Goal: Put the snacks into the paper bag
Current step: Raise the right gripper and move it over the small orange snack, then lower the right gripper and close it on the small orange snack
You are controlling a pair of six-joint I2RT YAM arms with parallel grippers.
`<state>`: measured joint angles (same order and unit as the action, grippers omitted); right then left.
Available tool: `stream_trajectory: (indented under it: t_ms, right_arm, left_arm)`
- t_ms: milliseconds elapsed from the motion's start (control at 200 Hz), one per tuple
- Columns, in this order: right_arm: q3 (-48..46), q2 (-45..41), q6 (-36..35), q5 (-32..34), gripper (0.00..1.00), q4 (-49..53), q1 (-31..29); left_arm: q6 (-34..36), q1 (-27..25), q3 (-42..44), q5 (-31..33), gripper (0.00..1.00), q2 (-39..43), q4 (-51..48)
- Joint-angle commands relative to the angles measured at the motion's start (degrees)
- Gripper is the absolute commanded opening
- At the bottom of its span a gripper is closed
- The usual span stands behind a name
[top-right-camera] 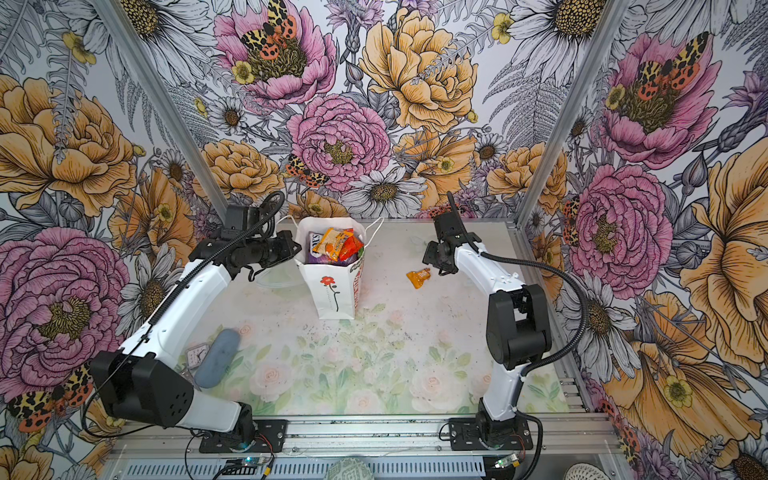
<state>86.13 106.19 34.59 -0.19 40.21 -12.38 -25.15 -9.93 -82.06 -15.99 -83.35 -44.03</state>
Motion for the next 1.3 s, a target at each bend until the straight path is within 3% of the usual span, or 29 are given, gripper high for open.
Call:
stream_trajectory:
  t_ms: [0,150,590,811,1056,1296]
  right_arm:
    - [3.26,3.33,-2.74,-2.73,0.63,-0.13,0.19]
    - [5.39,7.58,-9.07,-5.61,0.72,0.25,-0.53]
    - [10.97,15.59,-20.15,-2.97,0.72,2.89,-2.05]
    - [12.49,18.06,-21.39,3.62,0.72,4.35,-3.05]
    - [13.41,21.16,-22.5,4.56,0.71,5.31,-3.56]
    - [14.14,23.16,-19.57,3.1,0.63,5.88,-3.64]
  left_arm:
    - [0.45,0.82,-0.37,-1.39,0.04,2.76,2.7]
    - [0.32,0.89,-0.47,-1.64,0.04,2.76,2.65]
    - [0.27,1.06,-0.38,-1.72,0.04,2.32,2.64]
    - [0.29,1.12,-0.38,-1.79,0.04,2.32,2.69]
    - [0.27,1.23,-0.48,-2.18,0.03,2.23,2.63]
    - [0.27,1.23,-0.47,-2.19,0.04,2.32,2.68]
